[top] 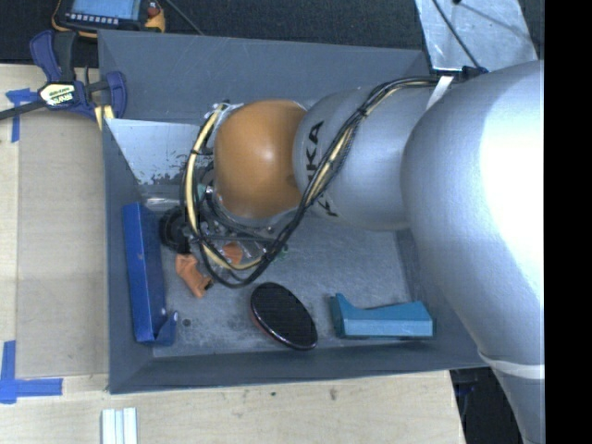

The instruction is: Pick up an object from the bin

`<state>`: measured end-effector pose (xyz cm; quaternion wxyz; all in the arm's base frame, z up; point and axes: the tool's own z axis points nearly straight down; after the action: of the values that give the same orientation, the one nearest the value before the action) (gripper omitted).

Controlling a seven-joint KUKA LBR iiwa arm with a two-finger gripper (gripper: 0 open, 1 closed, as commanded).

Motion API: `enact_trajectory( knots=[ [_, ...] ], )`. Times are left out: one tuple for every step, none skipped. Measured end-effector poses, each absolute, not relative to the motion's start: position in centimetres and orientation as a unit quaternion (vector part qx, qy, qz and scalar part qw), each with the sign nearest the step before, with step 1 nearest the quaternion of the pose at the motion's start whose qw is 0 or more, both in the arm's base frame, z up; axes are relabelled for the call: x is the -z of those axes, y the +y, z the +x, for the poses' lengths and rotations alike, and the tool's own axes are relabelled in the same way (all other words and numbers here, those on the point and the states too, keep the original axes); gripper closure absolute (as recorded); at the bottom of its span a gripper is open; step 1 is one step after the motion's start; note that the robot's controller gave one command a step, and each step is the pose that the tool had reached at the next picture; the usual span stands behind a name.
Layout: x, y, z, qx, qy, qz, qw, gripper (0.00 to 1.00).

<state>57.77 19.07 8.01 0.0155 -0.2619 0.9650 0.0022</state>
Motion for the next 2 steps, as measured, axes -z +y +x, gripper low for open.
enact_trajectory(
  knots=[
    [-8.0, 19.1, 57.8, -0.002, 0.965, -0.262, 0.015, 1.00],
    [-7.8, 17.5, 58.7, -0.003, 0.968, -0.252, 0.011, 1.00]
  ],
)
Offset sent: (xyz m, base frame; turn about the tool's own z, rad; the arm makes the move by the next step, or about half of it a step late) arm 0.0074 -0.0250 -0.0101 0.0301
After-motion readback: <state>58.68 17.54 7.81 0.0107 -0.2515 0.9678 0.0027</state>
